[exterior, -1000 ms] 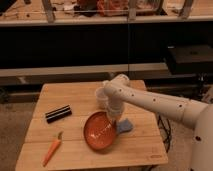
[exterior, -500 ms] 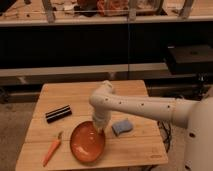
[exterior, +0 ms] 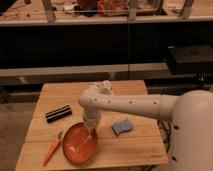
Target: Drag the ceramic bowl in a circle
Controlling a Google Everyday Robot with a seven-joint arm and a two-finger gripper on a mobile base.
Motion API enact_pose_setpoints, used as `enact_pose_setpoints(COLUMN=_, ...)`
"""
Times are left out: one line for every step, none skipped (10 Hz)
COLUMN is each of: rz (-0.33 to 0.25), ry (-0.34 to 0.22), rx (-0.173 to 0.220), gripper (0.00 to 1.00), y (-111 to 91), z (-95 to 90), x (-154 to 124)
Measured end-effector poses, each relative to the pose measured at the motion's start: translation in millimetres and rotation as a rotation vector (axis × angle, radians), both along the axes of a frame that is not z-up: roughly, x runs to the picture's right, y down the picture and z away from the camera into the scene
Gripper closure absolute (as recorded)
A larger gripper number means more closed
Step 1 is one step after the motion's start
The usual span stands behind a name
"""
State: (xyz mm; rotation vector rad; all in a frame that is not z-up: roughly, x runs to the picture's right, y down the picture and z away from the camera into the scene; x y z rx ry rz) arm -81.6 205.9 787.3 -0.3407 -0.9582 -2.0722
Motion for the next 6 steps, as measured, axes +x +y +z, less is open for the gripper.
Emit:
enact_pose_setpoints(rz=0.023, ry=0.024, rx=-0.008, gripper=1.00, y=-6.6, z=11.2, x=-3.0)
enact_pose_setpoints(rz=0.043, ry=0.046, rx=-0.017, gripper=1.00, y=-8.6, z=18.3, x=-5.9)
enact_pose_setpoints(rz=0.052, ry=0.057, rx=-0.022, gripper=1.00, y=-9.8, z=21.6, x=-11.0)
enact_pose_setpoints(rz=0.085, ry=0.106, rx=-0.012, gripper=1.00, y=-19.2, z=26.1, x=-8.5)
enact_pose_setpoints(rz=0.126, ry=0.162, rx=0.006, gripper=1.00, y=-34.0, z=33.6, x=3.4)
enact_pose_setpoints(rz=0.170, ry=0.208, rx=0.017, gripper=1.00, y=-45.9, z=38.2, x=18.7)
